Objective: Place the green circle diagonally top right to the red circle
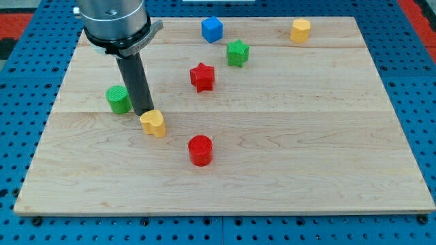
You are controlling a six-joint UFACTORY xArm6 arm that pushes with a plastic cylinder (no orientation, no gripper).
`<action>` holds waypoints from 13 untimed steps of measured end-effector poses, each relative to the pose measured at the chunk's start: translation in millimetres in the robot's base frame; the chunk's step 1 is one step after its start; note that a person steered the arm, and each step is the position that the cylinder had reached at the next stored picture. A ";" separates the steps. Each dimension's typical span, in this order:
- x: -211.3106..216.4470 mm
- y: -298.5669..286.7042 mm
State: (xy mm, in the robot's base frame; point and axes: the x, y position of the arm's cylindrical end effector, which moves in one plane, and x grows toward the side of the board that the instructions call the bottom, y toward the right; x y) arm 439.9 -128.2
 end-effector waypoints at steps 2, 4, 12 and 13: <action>-5.4 0.0; 1.7 -11.2; 14.6 116.2; 13.0 163.4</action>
State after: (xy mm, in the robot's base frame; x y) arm 452.9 35.2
